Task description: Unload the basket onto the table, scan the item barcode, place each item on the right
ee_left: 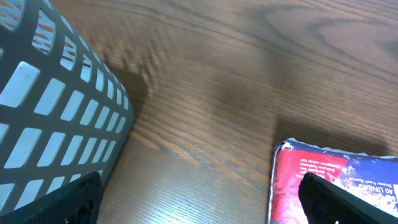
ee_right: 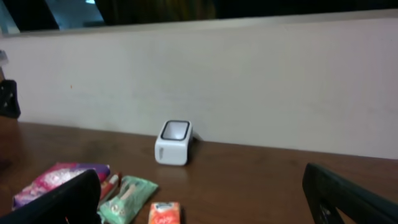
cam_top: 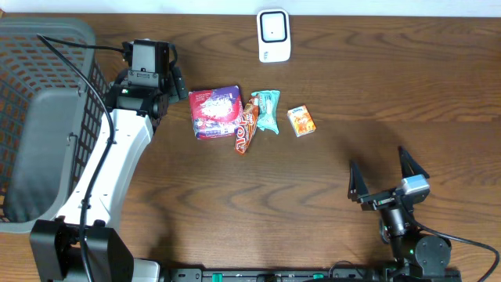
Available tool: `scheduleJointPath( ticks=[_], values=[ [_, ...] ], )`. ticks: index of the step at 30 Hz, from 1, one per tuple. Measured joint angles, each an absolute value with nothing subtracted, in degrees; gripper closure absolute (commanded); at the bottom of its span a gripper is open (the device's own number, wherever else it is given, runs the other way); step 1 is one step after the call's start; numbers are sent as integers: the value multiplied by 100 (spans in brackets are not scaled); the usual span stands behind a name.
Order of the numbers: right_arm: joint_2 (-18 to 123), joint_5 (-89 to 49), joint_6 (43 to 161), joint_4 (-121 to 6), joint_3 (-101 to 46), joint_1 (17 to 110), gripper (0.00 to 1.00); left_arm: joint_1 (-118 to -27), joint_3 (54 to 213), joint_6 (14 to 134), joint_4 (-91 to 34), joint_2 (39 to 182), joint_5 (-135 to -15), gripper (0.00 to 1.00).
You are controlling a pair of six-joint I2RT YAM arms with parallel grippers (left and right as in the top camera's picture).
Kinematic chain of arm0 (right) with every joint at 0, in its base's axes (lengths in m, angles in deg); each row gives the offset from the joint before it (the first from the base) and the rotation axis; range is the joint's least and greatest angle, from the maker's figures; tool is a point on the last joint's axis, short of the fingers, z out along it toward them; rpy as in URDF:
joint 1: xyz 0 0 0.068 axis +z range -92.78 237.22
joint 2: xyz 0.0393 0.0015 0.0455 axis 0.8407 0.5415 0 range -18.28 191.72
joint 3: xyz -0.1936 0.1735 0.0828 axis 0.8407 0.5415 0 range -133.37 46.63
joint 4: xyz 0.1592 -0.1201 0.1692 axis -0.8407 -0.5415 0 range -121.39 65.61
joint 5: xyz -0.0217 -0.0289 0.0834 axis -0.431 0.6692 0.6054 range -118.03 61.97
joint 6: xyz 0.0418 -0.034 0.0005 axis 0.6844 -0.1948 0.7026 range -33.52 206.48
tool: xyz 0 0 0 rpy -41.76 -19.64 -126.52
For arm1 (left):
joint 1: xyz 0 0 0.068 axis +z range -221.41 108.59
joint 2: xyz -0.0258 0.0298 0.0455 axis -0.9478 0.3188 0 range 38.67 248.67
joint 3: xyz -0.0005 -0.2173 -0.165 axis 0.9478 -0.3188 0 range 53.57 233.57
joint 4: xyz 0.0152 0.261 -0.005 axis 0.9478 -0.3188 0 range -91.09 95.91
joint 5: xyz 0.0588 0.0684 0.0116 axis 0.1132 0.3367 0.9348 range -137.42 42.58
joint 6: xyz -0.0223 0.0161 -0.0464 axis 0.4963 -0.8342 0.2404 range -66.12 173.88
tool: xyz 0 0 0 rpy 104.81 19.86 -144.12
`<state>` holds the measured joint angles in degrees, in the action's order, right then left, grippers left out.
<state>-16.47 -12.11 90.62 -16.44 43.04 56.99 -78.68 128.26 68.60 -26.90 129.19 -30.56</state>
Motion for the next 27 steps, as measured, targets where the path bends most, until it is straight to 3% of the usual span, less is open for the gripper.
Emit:
scheduleJointPath(
  ticks=[8, 19, 27],
  values=[
    [-596, -1193, 8621, -2451, 3150, 5699, 1, -7868, 12829, 6860, -2695, 12919, -3053, 0],
    [1968, -1112, 8468, -3933, 1370, 5699, 1, -7868, 12829, 6860, -2695, 12919, -3056, 0],
    [3380, 68, 8452, -4258, 293, 5699, 1, -7868, 12826, 6860, -2693, 12919, -3056, 1]
  ],
)
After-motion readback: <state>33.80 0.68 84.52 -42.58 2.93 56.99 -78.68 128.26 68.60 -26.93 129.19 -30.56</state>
